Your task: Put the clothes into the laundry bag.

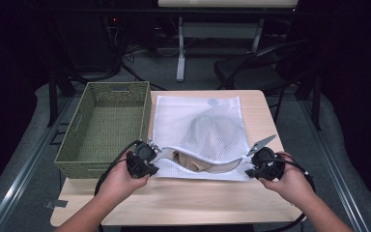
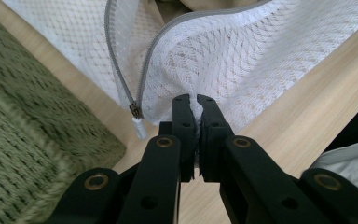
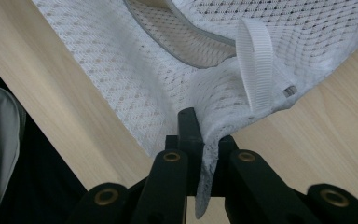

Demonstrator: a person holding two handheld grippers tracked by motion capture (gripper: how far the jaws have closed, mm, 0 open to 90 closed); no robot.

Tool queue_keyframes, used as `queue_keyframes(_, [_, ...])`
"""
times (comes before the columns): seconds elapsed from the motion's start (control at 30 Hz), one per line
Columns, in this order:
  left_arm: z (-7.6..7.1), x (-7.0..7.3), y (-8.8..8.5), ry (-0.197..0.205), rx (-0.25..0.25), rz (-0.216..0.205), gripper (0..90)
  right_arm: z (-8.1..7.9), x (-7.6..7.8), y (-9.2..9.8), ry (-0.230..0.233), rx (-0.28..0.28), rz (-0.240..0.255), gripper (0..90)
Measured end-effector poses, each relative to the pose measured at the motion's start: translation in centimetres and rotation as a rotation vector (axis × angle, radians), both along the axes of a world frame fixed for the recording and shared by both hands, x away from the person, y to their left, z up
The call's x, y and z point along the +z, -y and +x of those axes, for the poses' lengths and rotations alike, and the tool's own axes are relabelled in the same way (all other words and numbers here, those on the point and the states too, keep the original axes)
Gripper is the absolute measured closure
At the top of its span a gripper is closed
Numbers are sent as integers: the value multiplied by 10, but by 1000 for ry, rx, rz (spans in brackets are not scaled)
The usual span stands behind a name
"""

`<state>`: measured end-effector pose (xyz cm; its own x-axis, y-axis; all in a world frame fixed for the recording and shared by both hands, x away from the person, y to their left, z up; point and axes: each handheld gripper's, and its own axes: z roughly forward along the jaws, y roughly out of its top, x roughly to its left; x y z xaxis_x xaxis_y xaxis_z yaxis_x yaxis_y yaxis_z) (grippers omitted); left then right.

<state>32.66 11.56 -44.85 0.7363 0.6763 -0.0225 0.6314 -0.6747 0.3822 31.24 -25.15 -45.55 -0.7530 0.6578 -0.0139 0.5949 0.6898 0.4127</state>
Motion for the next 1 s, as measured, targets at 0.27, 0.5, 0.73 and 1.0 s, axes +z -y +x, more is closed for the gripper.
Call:
queue_keyframes(0.27, [11,23,-2,20,2,1,875,10,23,-3,3,12,-7,884])
queue_keyframes(0.5, [20,47,-4,62,15,-13,875,24,46,-5,26,16,-35,884])
queue_keyframes(0.73, [30,67,-2,98,15,9,875,38,63,-7,43,1,-43,884])
queue_keyframes(1.0, [42,91,-3,146,41,1,876,54,85,-9,81,-10,-42,884])
